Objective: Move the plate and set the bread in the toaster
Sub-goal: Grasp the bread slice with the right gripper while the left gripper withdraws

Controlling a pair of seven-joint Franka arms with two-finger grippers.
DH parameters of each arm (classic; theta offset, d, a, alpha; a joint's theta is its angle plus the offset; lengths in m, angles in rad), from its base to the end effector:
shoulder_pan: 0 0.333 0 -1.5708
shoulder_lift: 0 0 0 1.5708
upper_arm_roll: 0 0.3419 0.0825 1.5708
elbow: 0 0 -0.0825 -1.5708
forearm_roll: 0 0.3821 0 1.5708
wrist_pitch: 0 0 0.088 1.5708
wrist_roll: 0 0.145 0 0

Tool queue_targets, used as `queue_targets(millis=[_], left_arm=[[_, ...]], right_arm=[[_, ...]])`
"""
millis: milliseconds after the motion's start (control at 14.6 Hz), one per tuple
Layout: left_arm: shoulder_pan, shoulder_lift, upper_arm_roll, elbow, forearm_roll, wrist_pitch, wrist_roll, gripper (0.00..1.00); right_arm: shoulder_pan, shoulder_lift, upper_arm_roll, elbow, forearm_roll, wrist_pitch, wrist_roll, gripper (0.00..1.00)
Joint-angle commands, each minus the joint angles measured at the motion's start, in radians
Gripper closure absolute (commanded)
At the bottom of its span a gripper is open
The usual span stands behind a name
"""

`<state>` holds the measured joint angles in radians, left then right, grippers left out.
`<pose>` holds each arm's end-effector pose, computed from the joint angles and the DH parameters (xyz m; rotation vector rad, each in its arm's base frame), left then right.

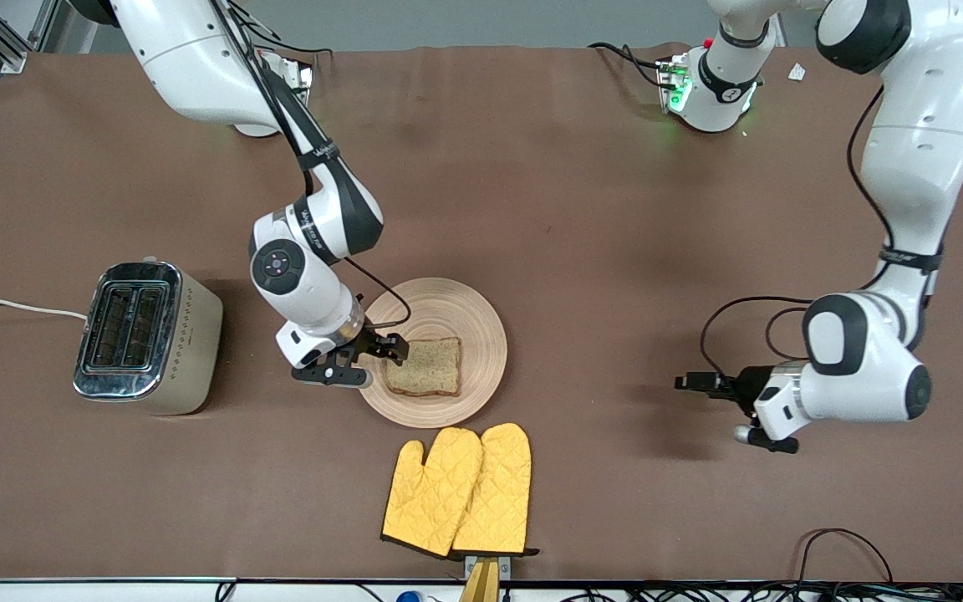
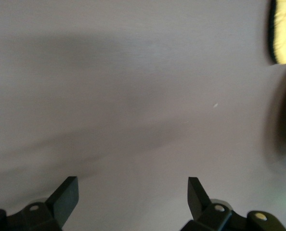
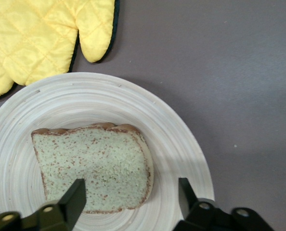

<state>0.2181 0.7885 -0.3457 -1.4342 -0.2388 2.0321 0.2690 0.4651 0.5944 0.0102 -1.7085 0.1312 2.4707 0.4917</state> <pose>0.7171 -0.0713 0.2227 2.6602 -0.2586 -0.1633 0.6306 0.3268 0.2479 -2.9704 0.1704 -0.1548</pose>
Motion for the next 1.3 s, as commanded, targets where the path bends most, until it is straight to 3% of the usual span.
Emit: queue_targets(millis=[0,206,548,891,1097,1234], left_arm=[[0.052,-0.181,0.008,-0.141,0.110,-0.015,-0.011,0.00],[0.096,-0.320,0.010,-0.192,0.134,-0.073,-0.043,0.00],[0.112,-0.497,-0.001,-0.195,0.165,-0.274,-0.207,0.00],[0.104,-0.616,-0.120,-0.196,0.165,-0.375,-0.407,0.00],[0.104,-0.669,-0.144,-0.195,0.165,-0.441,-0.471,0.00],[0.104,-0.690,-0.148,-0.196,0.165,-0.458,-0.501,0.00]], right_arm=[[0.017,0.039,-0.012,0.018,-0.012,0.039,0.013,0.39],[0.017,0.064,-0.013,0.018,-0.062,0.042,0.018,0.43],[0.029,0.102,-0.013,0.018,-0.061,0.106,0.019,0.44],[0.038,0.108,-0.012,0.018,-0.059,0.122,0.027,0.68],[0.037,0.110,-0.012,0.016,-0.053,0.165,0.027,0.96],[0.033,0.105,-0.013,0.020,-0.055,0.159,0.021,1.00]])
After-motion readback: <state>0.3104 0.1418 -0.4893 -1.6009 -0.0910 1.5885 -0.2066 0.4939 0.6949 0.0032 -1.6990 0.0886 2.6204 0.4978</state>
